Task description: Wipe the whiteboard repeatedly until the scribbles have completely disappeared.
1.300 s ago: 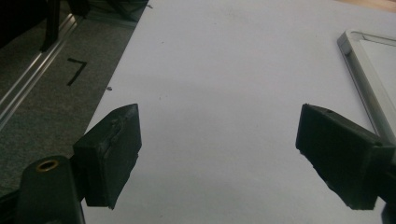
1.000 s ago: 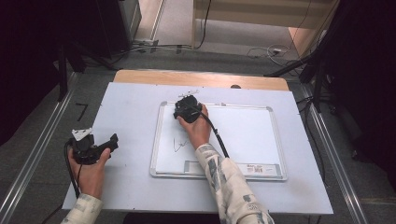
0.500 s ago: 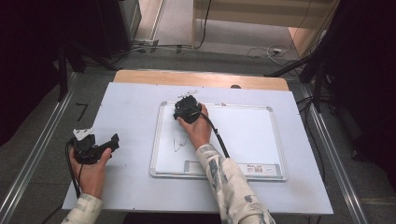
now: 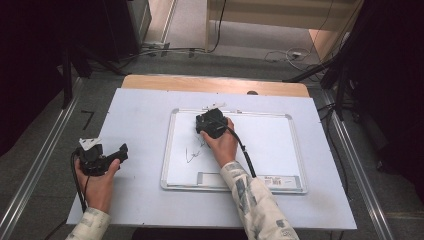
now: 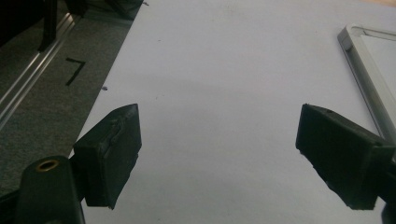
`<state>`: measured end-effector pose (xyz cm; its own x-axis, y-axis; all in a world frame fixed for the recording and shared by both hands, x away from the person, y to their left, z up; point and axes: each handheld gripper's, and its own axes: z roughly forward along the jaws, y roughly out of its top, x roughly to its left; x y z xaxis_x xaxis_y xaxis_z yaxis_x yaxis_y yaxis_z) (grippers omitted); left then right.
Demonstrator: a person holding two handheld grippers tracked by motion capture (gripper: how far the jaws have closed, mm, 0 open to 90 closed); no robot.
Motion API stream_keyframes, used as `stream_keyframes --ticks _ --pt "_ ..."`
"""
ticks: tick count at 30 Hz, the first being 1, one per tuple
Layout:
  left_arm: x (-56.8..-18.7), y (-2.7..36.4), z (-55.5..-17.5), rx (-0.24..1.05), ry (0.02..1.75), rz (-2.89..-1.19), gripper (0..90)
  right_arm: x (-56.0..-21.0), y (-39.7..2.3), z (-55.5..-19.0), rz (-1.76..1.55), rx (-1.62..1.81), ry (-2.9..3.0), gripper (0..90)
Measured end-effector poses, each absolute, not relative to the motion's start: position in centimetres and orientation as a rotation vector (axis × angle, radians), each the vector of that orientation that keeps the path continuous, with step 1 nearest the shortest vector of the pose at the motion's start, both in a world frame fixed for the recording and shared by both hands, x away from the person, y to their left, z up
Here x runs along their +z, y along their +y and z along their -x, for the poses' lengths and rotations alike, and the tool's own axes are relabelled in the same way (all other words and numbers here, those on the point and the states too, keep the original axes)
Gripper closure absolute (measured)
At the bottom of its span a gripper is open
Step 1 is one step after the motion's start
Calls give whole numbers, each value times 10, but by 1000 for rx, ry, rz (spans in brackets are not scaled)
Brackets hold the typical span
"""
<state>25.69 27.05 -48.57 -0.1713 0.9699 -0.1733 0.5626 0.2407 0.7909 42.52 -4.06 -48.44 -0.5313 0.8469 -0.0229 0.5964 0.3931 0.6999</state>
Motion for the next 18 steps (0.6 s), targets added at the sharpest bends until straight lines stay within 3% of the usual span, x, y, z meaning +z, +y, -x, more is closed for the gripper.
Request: stream_keyframes --ticks 18 --pt "-486 268 -259 751 1828 -1409 149 -485 -28 -397 -1224 918 2305 373"
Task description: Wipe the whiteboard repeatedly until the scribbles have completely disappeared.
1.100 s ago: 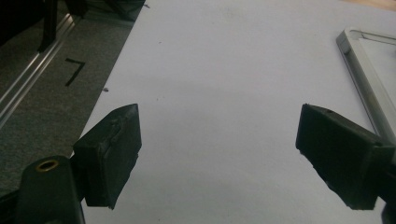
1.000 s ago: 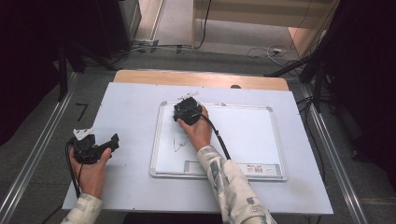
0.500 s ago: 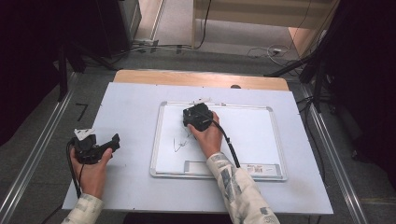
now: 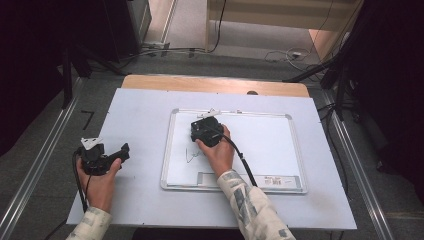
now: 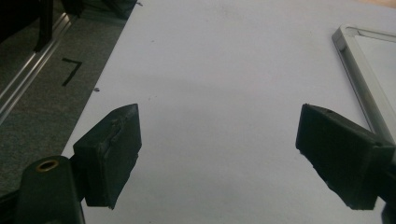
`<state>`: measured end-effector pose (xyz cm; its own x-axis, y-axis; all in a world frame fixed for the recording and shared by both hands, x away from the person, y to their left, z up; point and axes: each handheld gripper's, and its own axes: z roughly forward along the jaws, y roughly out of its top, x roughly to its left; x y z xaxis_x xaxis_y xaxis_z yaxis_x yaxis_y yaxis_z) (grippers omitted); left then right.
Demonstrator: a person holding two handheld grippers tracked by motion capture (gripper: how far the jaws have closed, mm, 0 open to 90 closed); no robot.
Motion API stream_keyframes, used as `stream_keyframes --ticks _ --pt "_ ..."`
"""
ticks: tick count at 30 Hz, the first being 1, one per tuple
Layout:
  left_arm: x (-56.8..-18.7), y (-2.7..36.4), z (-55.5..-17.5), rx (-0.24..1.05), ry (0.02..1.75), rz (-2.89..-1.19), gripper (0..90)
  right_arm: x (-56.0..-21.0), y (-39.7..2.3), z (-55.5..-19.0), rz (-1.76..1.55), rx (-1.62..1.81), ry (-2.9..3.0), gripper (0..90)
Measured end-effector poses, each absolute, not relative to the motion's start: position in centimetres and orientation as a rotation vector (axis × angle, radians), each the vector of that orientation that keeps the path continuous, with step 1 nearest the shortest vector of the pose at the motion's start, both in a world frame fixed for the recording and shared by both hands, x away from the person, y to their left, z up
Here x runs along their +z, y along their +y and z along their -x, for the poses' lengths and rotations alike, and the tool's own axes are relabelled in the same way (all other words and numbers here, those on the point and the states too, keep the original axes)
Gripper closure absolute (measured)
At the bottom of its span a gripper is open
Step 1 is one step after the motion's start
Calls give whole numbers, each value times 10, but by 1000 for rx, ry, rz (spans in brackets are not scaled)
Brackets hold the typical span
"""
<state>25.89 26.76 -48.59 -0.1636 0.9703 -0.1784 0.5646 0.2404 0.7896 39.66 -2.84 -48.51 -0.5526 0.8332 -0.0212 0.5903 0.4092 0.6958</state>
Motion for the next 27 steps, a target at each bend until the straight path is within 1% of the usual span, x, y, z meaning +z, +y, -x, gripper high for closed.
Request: stream_keyframes --ticks 27 --pt "-486 266 -259 752 1822 -1418 148 -488 13 -345 -1113 950 2385 366"
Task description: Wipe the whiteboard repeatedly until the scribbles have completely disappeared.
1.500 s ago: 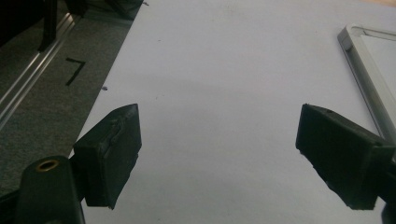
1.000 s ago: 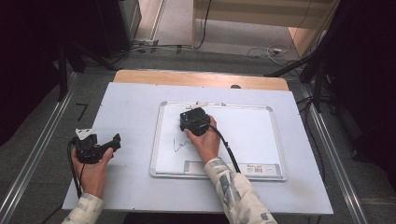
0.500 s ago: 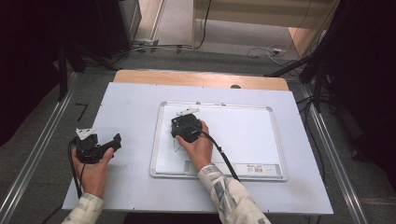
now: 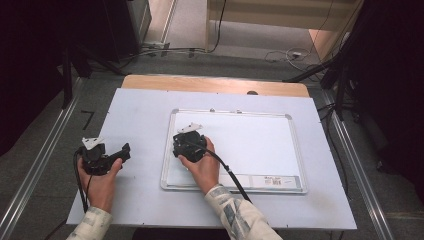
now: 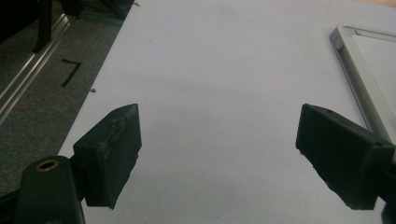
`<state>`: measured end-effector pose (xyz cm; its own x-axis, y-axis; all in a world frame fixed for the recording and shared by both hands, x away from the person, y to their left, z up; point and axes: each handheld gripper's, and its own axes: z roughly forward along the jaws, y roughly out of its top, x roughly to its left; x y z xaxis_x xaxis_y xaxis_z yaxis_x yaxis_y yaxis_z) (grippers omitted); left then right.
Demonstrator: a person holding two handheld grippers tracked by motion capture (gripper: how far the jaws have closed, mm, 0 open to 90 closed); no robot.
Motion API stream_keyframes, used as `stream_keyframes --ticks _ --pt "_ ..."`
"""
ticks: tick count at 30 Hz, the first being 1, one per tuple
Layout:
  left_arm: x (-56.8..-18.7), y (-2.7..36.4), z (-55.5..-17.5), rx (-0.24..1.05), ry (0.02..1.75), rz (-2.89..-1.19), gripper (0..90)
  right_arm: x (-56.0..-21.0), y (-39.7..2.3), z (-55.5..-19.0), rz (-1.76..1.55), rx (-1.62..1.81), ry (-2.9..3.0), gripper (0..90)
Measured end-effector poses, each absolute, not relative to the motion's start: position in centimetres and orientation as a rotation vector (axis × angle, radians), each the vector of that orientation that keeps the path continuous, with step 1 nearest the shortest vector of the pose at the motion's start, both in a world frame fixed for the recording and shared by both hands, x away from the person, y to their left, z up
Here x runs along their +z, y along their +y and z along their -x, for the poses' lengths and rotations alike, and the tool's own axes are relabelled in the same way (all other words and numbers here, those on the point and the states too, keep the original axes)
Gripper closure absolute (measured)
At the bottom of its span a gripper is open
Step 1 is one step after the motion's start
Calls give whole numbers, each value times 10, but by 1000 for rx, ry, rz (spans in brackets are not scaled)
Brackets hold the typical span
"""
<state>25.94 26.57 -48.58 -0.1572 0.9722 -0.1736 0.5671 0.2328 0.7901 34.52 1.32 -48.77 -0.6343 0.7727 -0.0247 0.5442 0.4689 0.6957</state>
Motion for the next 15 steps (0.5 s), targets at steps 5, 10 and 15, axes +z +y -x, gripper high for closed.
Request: stream_keyframes --ticks 5,10,15 --pt "-486 266 -259 753 1822 -1413 149 -488 16 -338 -1087 959 2392 365" --pt "-485 267 -258 752 1824 -1414 149 -488 12 -342 -1065 944 2390 366" --pt "-485 268 -257 753 1824 -1412 149 -487 1 -349 -1093 931 2374 366"
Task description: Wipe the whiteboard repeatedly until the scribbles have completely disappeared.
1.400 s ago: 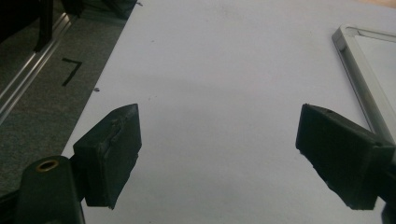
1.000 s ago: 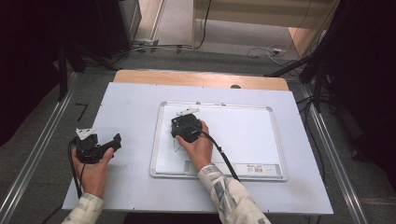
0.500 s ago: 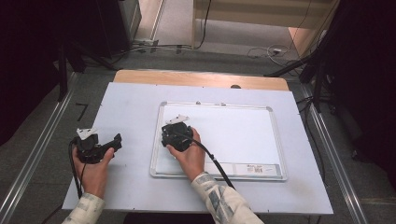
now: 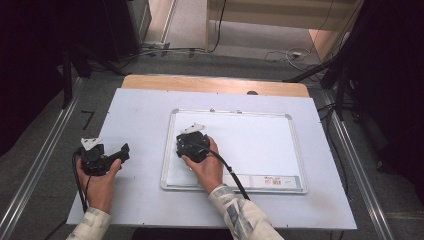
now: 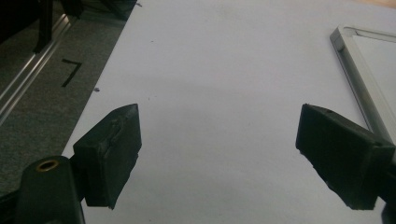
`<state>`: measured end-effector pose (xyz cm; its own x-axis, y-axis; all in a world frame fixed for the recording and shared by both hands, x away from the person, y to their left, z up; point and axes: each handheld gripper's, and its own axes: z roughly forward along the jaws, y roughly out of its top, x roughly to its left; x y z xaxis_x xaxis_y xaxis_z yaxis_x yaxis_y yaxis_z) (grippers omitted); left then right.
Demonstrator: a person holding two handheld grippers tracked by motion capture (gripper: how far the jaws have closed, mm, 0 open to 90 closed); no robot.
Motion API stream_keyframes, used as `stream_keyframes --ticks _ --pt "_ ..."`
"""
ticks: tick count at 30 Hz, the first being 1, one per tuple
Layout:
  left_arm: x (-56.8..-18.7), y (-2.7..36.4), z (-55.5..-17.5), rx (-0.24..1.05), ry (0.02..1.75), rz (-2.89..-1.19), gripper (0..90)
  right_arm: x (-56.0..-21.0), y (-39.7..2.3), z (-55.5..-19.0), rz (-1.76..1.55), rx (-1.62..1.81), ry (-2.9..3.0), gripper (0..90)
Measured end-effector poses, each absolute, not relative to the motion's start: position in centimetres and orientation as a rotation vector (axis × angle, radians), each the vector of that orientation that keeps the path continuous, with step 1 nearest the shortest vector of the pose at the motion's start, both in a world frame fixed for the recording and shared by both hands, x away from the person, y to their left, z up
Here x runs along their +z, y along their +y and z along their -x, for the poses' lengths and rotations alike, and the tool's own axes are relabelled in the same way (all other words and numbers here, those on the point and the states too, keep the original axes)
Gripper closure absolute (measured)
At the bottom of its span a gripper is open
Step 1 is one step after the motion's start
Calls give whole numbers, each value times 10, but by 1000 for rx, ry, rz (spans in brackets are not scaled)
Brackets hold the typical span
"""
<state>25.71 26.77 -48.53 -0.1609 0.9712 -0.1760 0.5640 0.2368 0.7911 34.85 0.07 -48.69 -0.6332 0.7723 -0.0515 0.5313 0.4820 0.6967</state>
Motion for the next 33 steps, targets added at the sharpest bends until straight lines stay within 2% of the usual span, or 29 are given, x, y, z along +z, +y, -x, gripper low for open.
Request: stream_keyframes --ticks 11,17,23,33 --pt "-486 266 -259 753 1824 -1419 149 -486 -43 -370 -1203 908 2298 367" --pt "-487 266 -259 751 1832 -1417 149 -486 -54 -367 -1218 903 2273 368" --pt "-486 263 -260 755 1825 -1425 149 -487 -39 -355 -1199 907 2294 367" --pt "-487 263 -261 753 1823 -1426 149 -489 21 -323 -1112 952 2373 364"
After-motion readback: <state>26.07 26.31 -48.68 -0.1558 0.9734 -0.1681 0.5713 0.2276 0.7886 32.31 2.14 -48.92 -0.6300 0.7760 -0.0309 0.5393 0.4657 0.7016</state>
